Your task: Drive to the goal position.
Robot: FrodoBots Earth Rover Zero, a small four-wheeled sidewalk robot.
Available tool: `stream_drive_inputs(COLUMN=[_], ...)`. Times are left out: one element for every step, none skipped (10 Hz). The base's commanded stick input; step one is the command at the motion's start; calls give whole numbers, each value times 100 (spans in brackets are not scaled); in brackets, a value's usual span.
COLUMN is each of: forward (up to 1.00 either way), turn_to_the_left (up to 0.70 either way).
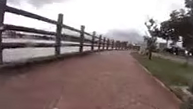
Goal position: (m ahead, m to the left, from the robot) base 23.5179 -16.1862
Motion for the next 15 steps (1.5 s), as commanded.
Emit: stream_drive_inputs(forward=[100, 100, 100, 100, 100, 100, 100, 100, 100, 100, 100, 100, 100, 100, 100], turn_to_the_left=[-27, -27, -27, 0, 0, 0, 0, 0, 0, 0, 0, 0, 0, 0, 0])
